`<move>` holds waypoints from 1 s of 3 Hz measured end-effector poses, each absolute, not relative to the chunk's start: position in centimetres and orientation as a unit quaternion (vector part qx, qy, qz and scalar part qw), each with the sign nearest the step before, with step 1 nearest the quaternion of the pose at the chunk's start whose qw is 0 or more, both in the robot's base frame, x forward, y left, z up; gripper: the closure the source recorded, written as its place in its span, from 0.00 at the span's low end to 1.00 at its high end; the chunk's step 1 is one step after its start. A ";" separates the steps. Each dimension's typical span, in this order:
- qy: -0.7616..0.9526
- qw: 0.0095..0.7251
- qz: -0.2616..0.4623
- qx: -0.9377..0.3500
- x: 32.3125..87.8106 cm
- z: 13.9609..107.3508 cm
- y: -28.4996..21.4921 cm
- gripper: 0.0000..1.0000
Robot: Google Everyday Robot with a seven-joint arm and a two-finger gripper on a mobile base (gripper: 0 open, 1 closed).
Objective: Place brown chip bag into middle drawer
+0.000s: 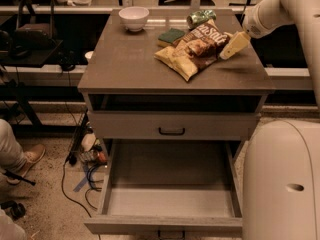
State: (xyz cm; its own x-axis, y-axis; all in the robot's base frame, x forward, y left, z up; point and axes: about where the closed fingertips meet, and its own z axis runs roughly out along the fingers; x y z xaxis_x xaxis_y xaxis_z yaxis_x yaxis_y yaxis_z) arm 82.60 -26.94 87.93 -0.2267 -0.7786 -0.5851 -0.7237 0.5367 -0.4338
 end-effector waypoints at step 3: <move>0.809 0.387 0.015 -0.443 83.6 85.3 -24.9 0.49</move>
Offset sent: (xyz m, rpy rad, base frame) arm 0.0232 0.0190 -0.0231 0.1100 0.0827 -0.0434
